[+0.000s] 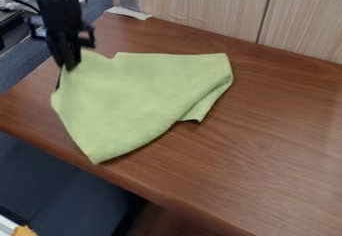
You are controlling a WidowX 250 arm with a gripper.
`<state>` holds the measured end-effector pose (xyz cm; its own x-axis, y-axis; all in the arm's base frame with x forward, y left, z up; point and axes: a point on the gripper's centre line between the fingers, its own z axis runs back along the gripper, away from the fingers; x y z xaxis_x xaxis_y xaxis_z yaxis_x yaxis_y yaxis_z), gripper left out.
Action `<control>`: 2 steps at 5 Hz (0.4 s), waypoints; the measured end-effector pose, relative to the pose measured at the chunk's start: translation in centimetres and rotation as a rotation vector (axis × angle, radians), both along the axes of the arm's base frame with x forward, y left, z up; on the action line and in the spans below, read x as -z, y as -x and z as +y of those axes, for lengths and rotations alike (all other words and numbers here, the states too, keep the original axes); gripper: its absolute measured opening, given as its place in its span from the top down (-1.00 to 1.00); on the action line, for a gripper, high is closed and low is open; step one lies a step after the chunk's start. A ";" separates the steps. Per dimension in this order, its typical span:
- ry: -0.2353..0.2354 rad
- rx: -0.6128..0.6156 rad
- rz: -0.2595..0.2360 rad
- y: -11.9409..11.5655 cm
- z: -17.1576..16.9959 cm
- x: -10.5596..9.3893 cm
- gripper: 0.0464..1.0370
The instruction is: Fold the cloth from bottom left to top right
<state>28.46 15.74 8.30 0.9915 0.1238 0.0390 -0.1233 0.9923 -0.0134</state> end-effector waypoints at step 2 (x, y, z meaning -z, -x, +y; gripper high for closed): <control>0.026 0.198 -0.126 -4.6 -7.0 -5.7 0.98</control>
